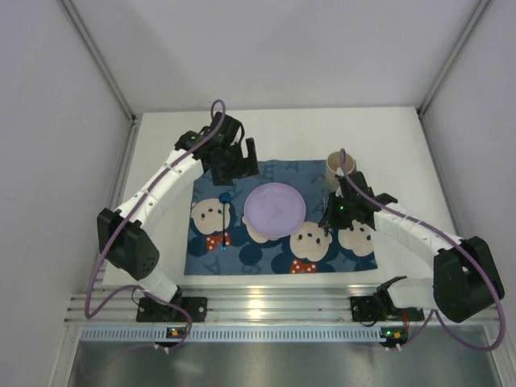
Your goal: Set the dinner table for one person
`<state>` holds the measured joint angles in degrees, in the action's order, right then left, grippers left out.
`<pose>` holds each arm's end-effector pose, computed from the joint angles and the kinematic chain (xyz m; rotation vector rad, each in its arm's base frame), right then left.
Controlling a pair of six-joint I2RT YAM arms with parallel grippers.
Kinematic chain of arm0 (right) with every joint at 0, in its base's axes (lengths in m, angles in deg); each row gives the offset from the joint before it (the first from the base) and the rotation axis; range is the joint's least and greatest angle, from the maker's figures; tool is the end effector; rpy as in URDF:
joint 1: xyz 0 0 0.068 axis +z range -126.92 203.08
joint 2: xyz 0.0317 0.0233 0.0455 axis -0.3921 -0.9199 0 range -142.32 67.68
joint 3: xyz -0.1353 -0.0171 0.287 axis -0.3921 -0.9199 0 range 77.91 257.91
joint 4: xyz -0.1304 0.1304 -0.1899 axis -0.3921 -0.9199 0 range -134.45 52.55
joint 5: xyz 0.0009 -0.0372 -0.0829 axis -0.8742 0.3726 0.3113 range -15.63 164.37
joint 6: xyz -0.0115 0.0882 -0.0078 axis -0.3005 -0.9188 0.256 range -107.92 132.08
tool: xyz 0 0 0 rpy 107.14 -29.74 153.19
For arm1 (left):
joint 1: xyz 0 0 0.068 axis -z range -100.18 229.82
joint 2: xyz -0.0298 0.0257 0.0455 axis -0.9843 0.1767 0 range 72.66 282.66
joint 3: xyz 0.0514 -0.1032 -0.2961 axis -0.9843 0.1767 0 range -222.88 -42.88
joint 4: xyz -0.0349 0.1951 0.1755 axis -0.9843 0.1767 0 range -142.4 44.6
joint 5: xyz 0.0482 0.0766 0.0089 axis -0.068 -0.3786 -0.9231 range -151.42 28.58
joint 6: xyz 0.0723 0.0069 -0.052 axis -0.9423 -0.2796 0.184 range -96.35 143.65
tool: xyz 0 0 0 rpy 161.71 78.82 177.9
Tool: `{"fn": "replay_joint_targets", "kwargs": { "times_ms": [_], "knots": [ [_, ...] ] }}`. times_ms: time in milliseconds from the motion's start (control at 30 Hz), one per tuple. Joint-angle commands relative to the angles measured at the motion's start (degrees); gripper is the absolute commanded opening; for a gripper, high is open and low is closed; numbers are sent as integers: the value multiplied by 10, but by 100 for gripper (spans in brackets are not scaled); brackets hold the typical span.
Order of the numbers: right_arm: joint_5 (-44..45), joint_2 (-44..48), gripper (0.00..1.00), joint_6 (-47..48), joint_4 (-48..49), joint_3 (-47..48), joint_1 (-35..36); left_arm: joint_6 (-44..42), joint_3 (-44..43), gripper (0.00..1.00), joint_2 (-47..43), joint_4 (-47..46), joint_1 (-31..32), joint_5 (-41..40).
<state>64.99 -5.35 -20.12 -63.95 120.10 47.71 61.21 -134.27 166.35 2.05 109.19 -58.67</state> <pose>0.2272 0.1184 0.2060 0.1121 2.6589 0.5632 0.3249 -0.1873 0.3446 -0.1698 2.6356 -0.4878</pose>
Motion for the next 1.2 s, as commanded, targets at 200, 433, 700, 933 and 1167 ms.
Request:
{"fn": "replay_joint_targets", "kwargs": {
  "times_ms": [200,433,700,933,1167],
  "knots": [
    [-49,-18,34,-35,65,-32,3,5,18,92,-45,14,1,-20],
    [-36,-21,49,-32,44,-39,3,12,32,91,-54,14,1,-20],
    [18,66,47,-1,-69,2,4,19,45,92,-63,12,1,-23],
    [39,219,65,46,-213,106,7,2,50,91,-103,20,1,-71],
    [72,380,100,26,-292,159,8,-43,70,95,-173,20,1,-131]
  ]
}}
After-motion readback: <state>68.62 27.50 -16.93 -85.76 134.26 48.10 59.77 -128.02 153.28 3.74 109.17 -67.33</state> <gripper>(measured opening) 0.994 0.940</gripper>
